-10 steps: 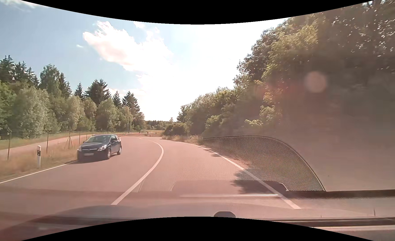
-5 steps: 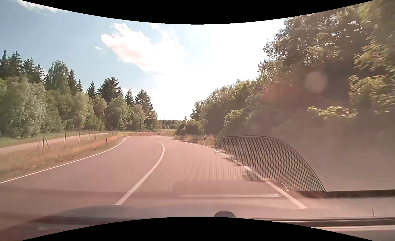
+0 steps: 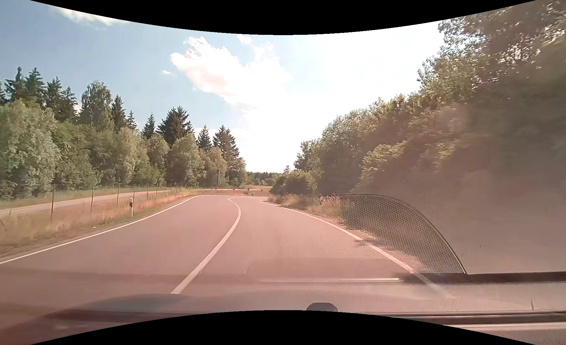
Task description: Follow the waypoints while adhering to traffic rules and regulations
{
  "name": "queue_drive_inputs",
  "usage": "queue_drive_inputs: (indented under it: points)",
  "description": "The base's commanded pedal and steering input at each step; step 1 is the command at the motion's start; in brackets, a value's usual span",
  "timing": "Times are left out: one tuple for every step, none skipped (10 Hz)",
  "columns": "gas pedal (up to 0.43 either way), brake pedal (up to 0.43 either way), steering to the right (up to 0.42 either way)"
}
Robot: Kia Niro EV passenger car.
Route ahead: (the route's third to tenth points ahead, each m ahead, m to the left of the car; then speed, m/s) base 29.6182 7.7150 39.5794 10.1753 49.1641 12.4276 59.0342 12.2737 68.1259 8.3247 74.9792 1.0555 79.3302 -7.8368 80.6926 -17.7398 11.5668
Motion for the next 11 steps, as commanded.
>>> queue_drive_inputs:
  points:
    - [0.047, 0.0, -0.066]
    - [0.047, 0.0, -0.065]
    - [0.059, 0.0, -0.063]
    - [0.079, 0.0, -0.062]
    - [0.087, 0.0, -0.06]
    - [0.11, 0.0, -0.059]
    - [0.118, 0.0, -0.056]
    - [0.118, 0.0, -0.054]
    - [0.13, 0.0, -0.054]
    - [0.13, 0.0, -0.053]
    - [0.13, 0.0, -0.051]
